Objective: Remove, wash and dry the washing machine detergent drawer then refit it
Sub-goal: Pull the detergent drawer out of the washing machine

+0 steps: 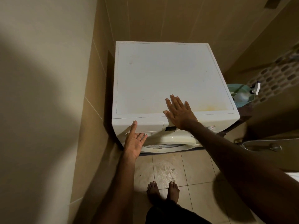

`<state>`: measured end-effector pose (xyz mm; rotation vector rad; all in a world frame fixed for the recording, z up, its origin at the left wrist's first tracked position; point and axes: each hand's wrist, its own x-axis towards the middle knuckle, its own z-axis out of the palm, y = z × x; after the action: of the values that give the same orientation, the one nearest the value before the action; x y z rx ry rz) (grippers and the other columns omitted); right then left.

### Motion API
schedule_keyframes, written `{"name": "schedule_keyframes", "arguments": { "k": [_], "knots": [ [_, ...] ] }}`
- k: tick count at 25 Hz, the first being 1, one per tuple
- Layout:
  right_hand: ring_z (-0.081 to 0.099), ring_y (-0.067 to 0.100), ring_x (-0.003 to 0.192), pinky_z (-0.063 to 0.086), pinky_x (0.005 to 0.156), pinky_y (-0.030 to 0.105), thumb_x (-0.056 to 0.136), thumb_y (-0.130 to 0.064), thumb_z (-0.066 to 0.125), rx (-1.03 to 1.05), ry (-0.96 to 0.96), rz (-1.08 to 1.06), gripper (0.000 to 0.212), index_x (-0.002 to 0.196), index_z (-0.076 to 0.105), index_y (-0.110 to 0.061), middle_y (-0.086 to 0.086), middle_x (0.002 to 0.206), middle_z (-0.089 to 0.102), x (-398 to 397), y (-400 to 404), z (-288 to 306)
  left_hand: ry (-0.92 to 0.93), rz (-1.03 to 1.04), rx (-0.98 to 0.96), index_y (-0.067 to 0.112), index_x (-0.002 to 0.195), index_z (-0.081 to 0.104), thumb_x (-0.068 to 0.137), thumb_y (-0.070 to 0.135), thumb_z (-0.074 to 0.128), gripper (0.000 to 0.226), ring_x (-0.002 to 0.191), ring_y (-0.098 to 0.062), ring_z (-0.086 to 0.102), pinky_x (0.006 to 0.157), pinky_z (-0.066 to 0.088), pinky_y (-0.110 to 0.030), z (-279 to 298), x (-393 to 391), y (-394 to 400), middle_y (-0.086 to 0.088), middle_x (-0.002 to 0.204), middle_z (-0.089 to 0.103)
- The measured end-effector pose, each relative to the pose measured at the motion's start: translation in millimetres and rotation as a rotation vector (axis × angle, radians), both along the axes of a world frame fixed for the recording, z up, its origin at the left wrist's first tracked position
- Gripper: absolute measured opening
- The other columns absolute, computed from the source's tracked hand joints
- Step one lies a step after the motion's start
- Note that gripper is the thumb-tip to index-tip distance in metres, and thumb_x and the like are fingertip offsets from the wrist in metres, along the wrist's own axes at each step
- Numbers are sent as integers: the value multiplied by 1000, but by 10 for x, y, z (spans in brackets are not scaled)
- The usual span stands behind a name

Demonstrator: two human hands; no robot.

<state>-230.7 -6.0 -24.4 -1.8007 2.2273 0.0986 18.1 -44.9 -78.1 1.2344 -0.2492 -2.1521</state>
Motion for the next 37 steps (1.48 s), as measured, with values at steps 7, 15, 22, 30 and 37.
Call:
{"name": "schedule_keyframes", "arguments": {
  "k": [7,15,22,30,37],
  "knots": [
    [-7,30,161,6,127,58,100,-68,-2,0,-7,2,82,167,-1,-22,8,174,-11,-6,-2,-2,-44,21,13,20,150,45,90,35,76,69,129,-35,59,116,45,-53,32,-40,2,-17,132,64],
    [-6,31,161,7,128,59,108,-58,14,5,6,0,72,167,0,-20,9,174,-10,-2,-11,-16,-51,116,39,14,149,45,76,35,82,84,119,-34,69,92,62,-49,-1,113,434,-20,133,68],
    [-7,30,161,3,127,58,109,-56,17,-24,-11,-27,70,167,1,-20,9,175,-9,34,-3,-69,-42,119,31,14,146,44,78,37,77,79,124,-37,65,103,55,-56,44,171,663,-23,137,62],
    [-8,29,161,0,127,58,110,-54,20,-43,-50,-40,69,167,1,-19,9,174,-9,39,-2,-53,-154,147,29,18,149,41,70,47,81,94,121,-37,66,86,64,-48,5,206,886,-21,137,61],
    [28,33,154,35,118,55,106,-25,51,-292,-194,-214,54,157,38,-10,17,167,29,645,89,148,-201,135,59,16,140,51,75,45,78,76,116,-36,70,86,63,-46,-16,340,1197,-21,131,67]
  ]
}}
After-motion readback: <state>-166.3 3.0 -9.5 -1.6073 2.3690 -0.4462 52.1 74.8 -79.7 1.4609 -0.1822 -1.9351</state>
